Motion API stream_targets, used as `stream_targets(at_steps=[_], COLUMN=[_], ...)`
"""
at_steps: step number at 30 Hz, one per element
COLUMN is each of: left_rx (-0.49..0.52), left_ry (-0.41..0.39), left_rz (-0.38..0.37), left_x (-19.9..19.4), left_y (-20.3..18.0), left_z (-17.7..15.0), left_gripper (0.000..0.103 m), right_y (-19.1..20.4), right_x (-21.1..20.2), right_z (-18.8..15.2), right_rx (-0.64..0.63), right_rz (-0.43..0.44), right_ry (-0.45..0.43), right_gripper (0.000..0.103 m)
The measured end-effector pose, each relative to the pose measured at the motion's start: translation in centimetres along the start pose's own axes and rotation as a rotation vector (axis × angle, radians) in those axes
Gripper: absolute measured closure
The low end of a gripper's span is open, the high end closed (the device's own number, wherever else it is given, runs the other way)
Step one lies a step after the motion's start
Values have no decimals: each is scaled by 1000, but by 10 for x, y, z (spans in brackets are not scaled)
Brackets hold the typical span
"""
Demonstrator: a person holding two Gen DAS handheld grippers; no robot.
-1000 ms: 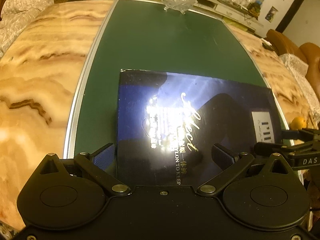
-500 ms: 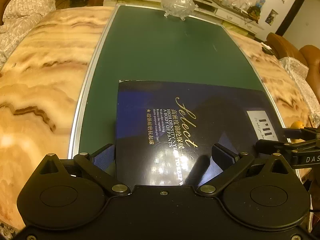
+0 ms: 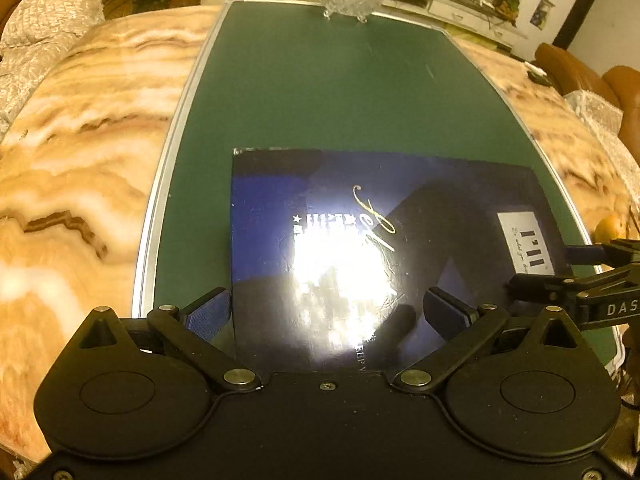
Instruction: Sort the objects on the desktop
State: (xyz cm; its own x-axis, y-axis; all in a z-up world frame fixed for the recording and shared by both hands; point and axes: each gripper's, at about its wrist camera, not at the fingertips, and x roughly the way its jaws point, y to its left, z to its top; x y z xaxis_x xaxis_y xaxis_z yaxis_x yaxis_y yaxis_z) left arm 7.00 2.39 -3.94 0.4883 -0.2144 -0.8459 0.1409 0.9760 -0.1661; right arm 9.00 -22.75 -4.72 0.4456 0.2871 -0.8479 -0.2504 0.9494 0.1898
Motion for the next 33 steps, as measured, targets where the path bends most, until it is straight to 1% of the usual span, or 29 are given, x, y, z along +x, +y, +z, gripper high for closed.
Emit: stream_targets(at_steps=[4,7,9,10,13,16,19,27,30,33], left_rx=[-4,-16,-24,-24,-21,-3,-20,-24,-28,-5], left_ry=[7,-3,-9,-11,9,28,34,34,21,-36], left_rz=[5,5,8,10,1,23,21,26,48,94], left_x=[4,4,4,4,10,19,27,25,19,0], left_y=[1,3,5,6,5,3,5,6,5,-3], left_z=[2,7,12,14,14,8,5,4,5,3], left_gripper=[0,0,0,0,0,0,0,0,0,0], right_y=[-2,-1,-3,-4,-3,-5,-10,-17,-12,-6], right_x=[-4,-10,-10,-8,7,15,17,20,10,-5], right_z=[3,10,14,15,15,10,8,7,5,1], right_rx=[15,10,19,25,9,18,44,91,69,44], right_rz=[-5,-40,-64,-69,-95,-81,-64,-33,-51,-75], right_ry=[-18,-60,-72,-68,-12,4,6,16,-17,-69], right_gripper=[1,1,1,1,1,0,0,0,0,0])
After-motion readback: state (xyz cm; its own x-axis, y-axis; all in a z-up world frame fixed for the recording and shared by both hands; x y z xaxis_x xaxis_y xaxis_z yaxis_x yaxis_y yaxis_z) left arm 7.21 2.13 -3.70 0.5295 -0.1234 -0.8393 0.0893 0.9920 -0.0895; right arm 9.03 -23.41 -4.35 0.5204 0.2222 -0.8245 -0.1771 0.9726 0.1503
